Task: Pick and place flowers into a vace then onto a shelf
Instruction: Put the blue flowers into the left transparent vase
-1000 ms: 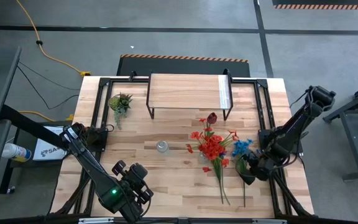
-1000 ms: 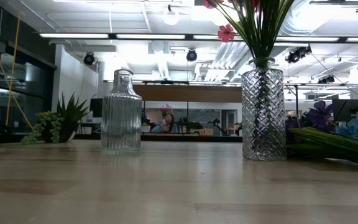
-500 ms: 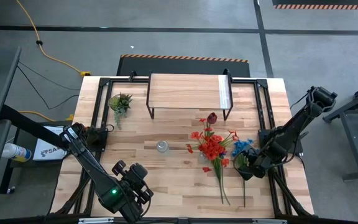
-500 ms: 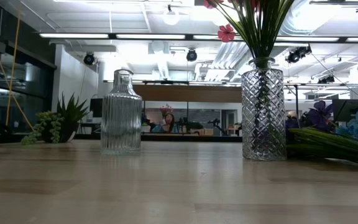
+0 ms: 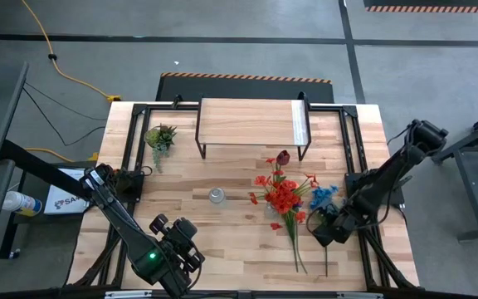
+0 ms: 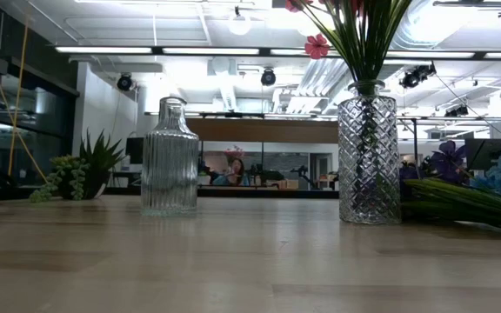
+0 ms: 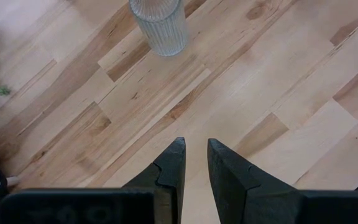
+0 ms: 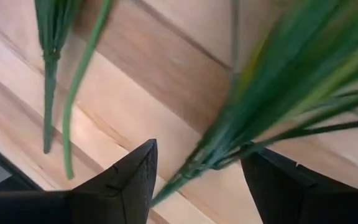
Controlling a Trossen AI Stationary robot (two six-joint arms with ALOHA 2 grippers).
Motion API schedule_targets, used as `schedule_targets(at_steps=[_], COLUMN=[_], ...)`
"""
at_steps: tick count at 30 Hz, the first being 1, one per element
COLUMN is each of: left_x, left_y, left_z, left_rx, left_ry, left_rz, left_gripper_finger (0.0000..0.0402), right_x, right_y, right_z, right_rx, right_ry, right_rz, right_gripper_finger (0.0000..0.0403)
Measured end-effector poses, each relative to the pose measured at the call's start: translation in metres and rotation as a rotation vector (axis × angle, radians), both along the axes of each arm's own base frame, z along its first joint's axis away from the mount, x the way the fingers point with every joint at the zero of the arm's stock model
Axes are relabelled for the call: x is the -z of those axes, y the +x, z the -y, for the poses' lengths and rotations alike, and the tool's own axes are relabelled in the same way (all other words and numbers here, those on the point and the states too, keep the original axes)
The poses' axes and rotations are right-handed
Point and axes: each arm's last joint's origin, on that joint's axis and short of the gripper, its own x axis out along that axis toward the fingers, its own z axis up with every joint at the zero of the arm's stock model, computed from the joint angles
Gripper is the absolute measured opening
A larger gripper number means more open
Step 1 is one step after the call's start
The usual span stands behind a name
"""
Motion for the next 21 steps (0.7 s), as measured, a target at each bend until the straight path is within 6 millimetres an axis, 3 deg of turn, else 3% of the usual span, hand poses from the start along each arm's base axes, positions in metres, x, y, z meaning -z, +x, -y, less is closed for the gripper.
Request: schedule_targets(at_steps=[8, 21], left_x=[0.0, 0.0], left_y=[0.0, 0.0], left_z=[0.0, 0.0], left_rx=[0.0, 0.022], left_ry=[0.001, 0.007], left_rz=[-0.001, -0.01], left_gripper_finger=[0.0104, 0.0104], right_x=[0.014, 0.006], right_y=[0.004, 0.0], right_z=[-0.006, -0.001], right_rx=[-0.006, -0.003], right_ry=[-0.014, -0.014], right_rz=[-0.074, -0.041], right_gripper_finger=[0.0219, 0.0166])
